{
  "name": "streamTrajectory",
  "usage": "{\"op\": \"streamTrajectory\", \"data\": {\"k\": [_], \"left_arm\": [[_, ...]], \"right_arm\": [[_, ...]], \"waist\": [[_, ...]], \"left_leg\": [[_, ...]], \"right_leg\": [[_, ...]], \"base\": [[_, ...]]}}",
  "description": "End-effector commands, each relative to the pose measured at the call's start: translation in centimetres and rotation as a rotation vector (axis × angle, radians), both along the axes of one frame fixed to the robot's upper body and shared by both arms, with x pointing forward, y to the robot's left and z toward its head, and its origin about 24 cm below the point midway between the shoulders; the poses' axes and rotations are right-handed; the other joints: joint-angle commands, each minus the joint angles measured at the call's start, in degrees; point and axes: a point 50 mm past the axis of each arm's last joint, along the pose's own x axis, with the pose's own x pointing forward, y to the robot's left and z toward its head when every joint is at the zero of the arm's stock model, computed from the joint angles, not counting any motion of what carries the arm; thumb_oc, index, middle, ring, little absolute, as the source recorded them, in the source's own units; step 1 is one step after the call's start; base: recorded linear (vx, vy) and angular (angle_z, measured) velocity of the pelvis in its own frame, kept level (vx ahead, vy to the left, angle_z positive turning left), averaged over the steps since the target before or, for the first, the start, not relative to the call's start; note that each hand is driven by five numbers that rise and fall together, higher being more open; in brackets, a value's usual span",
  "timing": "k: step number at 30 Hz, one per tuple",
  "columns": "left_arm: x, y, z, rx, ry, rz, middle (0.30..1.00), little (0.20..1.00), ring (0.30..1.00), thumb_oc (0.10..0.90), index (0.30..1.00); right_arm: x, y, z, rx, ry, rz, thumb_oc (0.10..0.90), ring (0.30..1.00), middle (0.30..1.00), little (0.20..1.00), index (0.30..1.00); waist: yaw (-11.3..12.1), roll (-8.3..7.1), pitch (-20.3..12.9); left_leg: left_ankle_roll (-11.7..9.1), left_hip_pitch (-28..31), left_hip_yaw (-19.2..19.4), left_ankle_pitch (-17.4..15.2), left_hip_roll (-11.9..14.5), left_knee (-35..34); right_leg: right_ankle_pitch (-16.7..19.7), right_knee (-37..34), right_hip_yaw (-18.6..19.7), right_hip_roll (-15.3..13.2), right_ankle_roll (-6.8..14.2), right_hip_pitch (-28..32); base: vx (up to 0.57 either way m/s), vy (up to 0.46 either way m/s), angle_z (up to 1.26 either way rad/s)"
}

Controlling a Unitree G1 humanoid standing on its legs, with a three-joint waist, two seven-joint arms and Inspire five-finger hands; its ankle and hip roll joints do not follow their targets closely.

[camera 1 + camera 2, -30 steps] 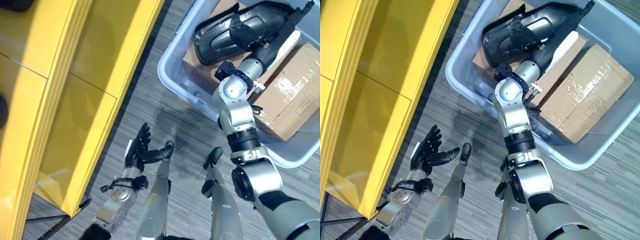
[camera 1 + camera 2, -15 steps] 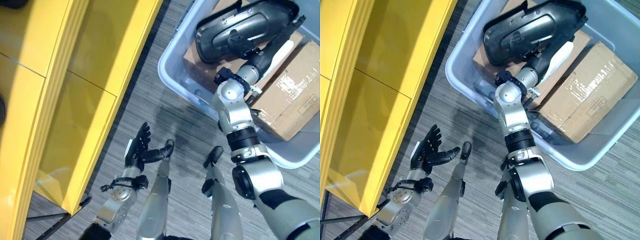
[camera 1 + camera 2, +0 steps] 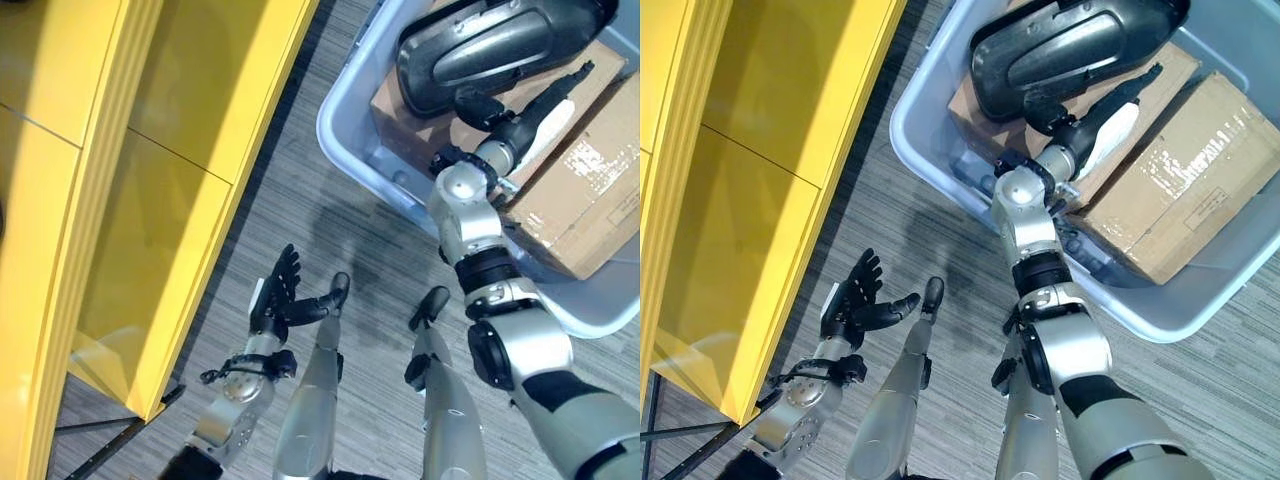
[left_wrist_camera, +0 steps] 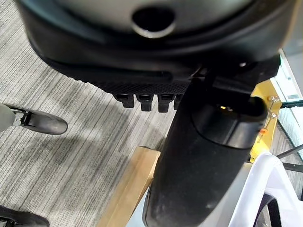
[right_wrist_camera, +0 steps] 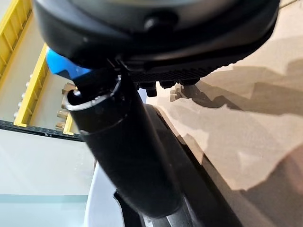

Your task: Move parts from the plastic box to the shelf.

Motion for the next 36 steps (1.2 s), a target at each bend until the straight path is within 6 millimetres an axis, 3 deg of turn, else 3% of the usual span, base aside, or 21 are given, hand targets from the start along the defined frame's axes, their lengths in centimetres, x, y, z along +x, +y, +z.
{"op": "streamTrajectory", "data": {"k": [1, 9, 17, 36], "left_arm": [[-0.8, -0.2, 2.8, 0.013, -0.161, -0.049, 1.0, 1.0, 1.0, 0.9, 1.0], [-0.7, -0.2, 3.0, 0.004, -0.172, -0.046, 1.0, 1.0, 1.0, 0.9, 1.0], [-0.5, -0.3, 3.1, 0.0, -0.177, -0.035, 1.0, 1.0, 1.0, 0.9, 1.0], [-0.4, 0.3, 3.2, 0.008, -0.192, -0.028, 1.0, 1.0, 1.0, 0.9, 1.0]], "right_arm": [[-0.4, -0.6, 4.6, -0.081, -0.138, -0.012, 0.9, 1.0, 1.0, 1.0, 1.0], [0.2, -1.9, 3.6, -0.197, -0.046, -0.062, 0.9, 1.0, 1.0, 1.0, 1.0], [-0.2, -2.3, 2.4, -0.281, -0.032, -0.075, 0.9, 1.0, 1.0, 1.0, 1.0], [-1.6, -5.8, 2.8, -0.472, -0.033, -0.218, 0.9, 1.0, 1.0, 1.0, 1.0]], "waist": [[1.0, -1.42, -0.75], [0.43, -1.65, -0.75], [-1.34, -3.21, -0.75], [-3.93, -5.0, -0.75]], "left_leg": [[1.06, 5.87, 3.08, -6.79, 1.94, -0.54], [0.9, 5.62, 3.49, -6.8, 2.06, -0.54], [1.14, 6.35, 4.2, -7.08, 2.33, -0.54], [1.19, 8.82, 5.76, -7.17, 2.35, -0.54]], "right_leg": [[-4.43, 4.56, 2.01, -5.38, 7.82, 2.34], [-4.11, 4.25, 2.4, -5.18, 7.84, 1.81], [-4.03, 4.41, 3.06, -4.89, 7.81, 1.85], [-3.11, 3.84, 4.32, -4.81, 7.81, 3.33]], "base": [[0.0, 0.0, 0.0], [0.0, 0.0, 0.0], [0.0, 0.0, 0.0], [-0.01, -0.001, -0.05]]}}
